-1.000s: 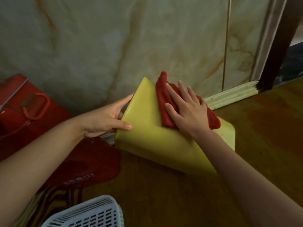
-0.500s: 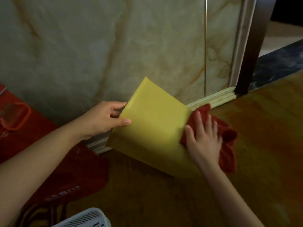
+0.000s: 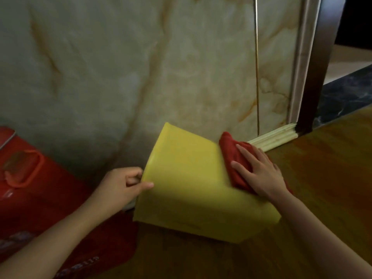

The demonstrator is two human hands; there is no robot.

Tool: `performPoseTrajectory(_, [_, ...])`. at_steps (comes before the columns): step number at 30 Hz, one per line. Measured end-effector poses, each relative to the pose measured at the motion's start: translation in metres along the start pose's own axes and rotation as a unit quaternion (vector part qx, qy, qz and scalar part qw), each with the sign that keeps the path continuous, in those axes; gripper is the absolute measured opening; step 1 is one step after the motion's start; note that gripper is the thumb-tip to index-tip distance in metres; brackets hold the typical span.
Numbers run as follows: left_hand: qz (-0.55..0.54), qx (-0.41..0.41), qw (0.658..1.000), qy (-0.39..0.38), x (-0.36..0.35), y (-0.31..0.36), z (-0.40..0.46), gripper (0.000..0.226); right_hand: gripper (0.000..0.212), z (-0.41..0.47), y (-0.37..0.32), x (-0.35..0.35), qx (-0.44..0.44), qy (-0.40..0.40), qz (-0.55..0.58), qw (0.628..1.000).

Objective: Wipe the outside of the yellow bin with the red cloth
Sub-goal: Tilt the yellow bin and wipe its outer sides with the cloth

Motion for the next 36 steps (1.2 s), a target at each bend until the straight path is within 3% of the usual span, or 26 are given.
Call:
performPoseTrajectory(2, [-0.003,-0.032,0.999,0.023,-0.003,0.023,0.003,0.024,0.071,-0.009,0.002,0.004,-0.023,0.016,0.041,0.999])
performPoseTrajectory(5, [-0.026,-0.06,0.998,-0.02,-0.008,0.065,0.011,0.026,0.061,-0.022,-0.02,0.008,-0.031,0.083,0.066,0.994])
performPoseTrajectory(9, [-0.144,-0.017,0.988,-0.054,-0.018,0.099,0.017,0.011,0.06,-0.021,-0.085,0.01,0.03,0.197,0.04,0.979])
performPoseTrajectory(11, [-0.205,0.021,0.977,-0.061,-0.013,0.104,0.019,0.018,0.06,-0.019,-0.109,0.009,0.07,0.216,0.04,0.973])
performPoseTrajectory(17, [-0.22,0.097,0.965,-0.106,-0.011,0.086,0.018,0.03,0.057,-0.023,-0.123,-0.011,0.12,0.177,0.042,0.976])
performPoseTrajectory(21, [-0.178,0.113,0.958,-0.192,-0.011,0.049,0.007,0.025,0.058,-0.031,-0.091,-0.039,0.115,0.121,0.029,0.986])
performPoseTrajectory(24, [-0.035,0.106,0.963,-0.245,0.002,0.014,-0.014,0.046,0.058,-0.051,-0.045,-0.06,0.041,0.101,0.014,0.994])
performPoseTrajectory(27, [-0.059,0.147,0.958,-0.24,0.0,-0.003,-0.024,0.052,0.052,-0.085,-0.011,-0.084,-0.08,0.133,0.102,0.983])
performPoseTrajectory(30, [-0.08,0.141,0.96,-0.229,-0.002,-0.001,-0.01,0.055,0.053,-0.094,-0.01,-0.091,-0.131,0.146,0.164,0.967])
performPoseTrajectory(33, [-0.106,0.153,0.951,-0.248,0.001,-0.001,-0.005,0.052,0.053,-0.075,-0.036,-0.082,-0.104,0.133,0.206,0.964])
performPoseTrajectory(36, [-0.107,0.168,0.943,-0.265,0.001,-0.005,-0.009,0.051,0.048,-0.044,-0.089,-0.066,-0.015,0.105,0.255,0.961])
Point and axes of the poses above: each hand's wrist, its own z-axis towards the middle knuckle, its own x-axis out of the back of the hand, y = z × x, the point moved 4 cm from there along z, towards the middle knuckle, and after that the axes turned 15 degrees about x, right-handed, at the moved point
